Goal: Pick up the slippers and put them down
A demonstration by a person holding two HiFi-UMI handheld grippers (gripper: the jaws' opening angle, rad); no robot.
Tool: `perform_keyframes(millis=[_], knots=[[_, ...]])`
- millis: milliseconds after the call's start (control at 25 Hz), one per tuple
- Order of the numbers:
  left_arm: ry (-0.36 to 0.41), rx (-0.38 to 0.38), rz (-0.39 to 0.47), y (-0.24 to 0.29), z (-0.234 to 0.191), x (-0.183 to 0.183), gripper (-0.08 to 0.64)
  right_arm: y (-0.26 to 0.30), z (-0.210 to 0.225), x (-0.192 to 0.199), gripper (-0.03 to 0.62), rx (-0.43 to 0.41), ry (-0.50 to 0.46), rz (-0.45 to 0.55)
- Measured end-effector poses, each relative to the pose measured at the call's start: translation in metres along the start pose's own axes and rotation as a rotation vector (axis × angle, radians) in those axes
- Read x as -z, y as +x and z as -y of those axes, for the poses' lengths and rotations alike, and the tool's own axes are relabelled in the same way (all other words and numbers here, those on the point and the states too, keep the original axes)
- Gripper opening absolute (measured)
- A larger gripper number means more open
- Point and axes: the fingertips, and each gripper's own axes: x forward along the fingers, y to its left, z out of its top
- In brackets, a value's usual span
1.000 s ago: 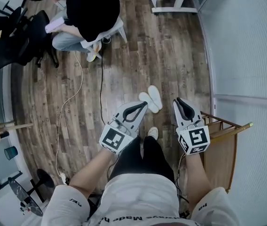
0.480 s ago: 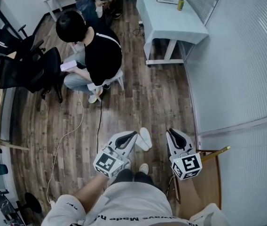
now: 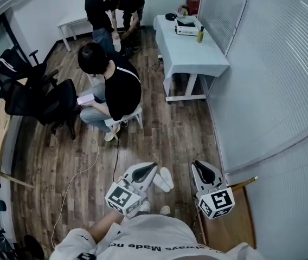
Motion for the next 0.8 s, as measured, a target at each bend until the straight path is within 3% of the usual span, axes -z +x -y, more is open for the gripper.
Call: perform_keyframes(millis=[400,800], knots=[[0.032,0.006,0.033,-0.032,0.031,-0.04,0.011,-0.034,-0.036,-0.035,0.043,-0.002,-0.026,0.049],[0.032,0.031,0.051,-0.029,0.04,-0.048,0.011,-0.041,-0.041,-0.046,0.029,0.006,-0.035,0.058]])
